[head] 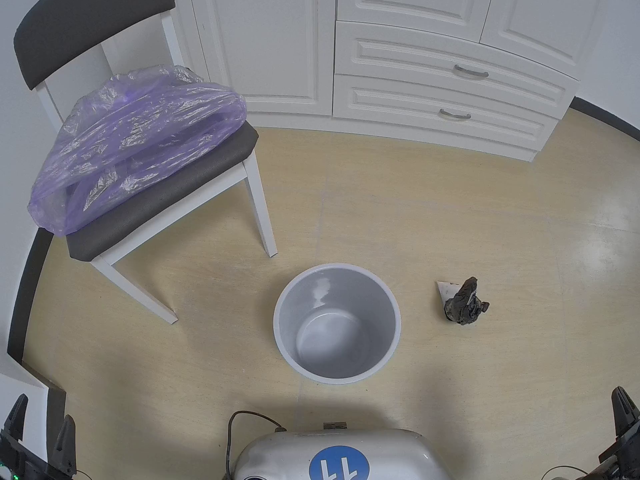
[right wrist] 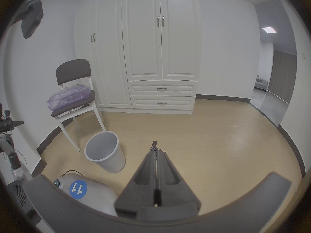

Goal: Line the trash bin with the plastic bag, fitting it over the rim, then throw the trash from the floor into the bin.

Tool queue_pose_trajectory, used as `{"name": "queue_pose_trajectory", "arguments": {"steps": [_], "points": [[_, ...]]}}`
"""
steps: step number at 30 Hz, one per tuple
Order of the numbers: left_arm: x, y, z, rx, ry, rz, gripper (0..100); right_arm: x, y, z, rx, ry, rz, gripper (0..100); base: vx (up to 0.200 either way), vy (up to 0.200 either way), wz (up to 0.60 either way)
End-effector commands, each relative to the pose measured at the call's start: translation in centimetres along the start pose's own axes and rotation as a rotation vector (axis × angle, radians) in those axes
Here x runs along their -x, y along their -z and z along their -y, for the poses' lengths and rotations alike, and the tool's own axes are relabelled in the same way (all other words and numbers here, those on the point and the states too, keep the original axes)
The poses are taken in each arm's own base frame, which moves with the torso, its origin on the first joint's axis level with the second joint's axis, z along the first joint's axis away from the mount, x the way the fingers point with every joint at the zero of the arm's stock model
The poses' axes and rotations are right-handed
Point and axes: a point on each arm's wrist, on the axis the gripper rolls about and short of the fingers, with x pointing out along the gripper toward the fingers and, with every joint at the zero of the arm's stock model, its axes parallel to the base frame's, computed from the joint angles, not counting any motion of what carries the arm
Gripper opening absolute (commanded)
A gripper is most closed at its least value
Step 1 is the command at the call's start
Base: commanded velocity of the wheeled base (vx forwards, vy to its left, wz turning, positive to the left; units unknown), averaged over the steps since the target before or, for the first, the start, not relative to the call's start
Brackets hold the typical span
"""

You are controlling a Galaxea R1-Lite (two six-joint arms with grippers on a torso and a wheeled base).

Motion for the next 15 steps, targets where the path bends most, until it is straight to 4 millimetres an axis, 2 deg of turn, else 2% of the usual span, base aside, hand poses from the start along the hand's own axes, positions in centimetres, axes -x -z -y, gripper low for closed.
{"name": "queue_pose_trajectory", "arguments": {"steps": [1,15], "points": [[0.0,0.52,-0.03,-0.001,-0.001,-0.001,100,-0.01,0.52,0.01,0.0,-0.001,-0.001,0,0.0,0.0,0.0],[0.0,0.52,-0.03,-0.017,0.001,-0.001,100,-0.01,0.52,0.01,0.002,-0.001,-0.001,0,0.0,0.0,0.0]]}}
